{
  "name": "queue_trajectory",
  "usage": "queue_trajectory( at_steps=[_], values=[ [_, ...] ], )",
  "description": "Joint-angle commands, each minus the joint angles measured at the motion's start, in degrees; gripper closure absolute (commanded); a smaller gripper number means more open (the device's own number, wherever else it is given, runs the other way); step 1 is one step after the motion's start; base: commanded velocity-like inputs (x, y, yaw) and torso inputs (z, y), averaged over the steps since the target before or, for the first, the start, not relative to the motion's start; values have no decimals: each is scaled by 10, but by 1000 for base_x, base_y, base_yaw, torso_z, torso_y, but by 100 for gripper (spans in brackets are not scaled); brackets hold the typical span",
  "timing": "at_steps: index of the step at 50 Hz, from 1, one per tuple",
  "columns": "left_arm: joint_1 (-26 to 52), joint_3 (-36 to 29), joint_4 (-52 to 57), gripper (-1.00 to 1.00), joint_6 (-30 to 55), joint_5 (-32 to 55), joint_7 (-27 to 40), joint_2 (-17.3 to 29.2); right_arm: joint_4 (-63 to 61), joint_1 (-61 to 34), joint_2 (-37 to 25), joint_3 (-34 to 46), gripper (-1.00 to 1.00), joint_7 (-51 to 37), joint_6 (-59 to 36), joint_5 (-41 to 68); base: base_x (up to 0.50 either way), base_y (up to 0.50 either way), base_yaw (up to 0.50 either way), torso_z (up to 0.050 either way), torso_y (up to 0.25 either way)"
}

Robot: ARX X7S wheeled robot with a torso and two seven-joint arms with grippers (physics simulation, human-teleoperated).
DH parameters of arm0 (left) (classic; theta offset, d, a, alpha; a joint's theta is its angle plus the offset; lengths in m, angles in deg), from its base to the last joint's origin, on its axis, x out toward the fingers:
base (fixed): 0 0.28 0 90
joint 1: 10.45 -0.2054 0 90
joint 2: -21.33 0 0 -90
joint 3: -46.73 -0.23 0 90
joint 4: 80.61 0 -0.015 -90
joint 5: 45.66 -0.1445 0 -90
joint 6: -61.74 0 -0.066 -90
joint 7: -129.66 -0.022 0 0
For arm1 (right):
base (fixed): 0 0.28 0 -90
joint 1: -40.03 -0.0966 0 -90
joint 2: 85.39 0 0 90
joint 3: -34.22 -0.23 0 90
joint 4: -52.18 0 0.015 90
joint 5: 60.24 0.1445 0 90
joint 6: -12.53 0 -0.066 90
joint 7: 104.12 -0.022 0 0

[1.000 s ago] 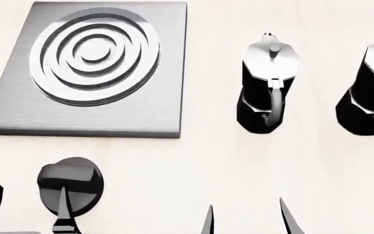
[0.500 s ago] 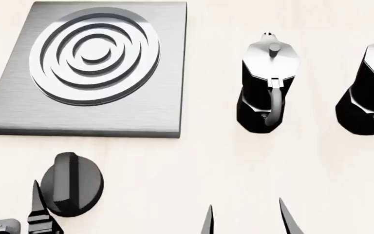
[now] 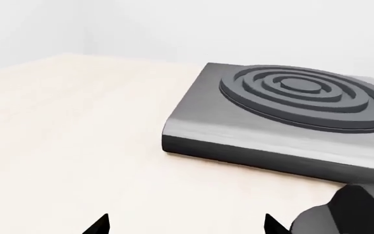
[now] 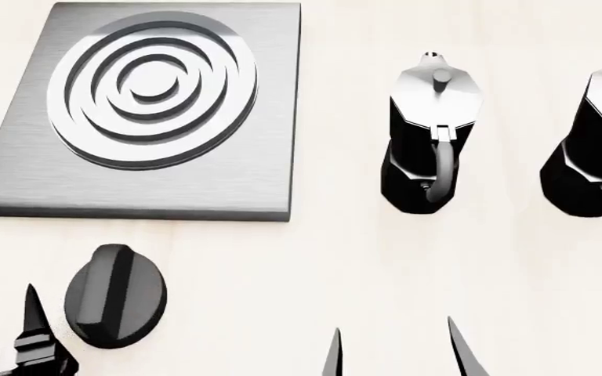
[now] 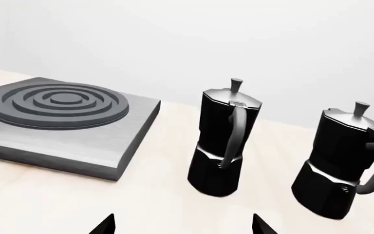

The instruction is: Turn off the stove.

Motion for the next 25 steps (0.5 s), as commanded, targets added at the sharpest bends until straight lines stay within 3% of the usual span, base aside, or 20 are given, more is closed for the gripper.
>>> queue_trajectory(
  at_steps=[1,25],
  values=[
    [-17,29,89,-100,37,49,-16,18,4,-4,10,-14,-100,12,6,-4,0,0,0,0,0],
    [-30,34,203,-100,61,91,-33,68,-5,-75,7,-28,-100,22,-60,13,0,0,0,0,0]
  ],
)
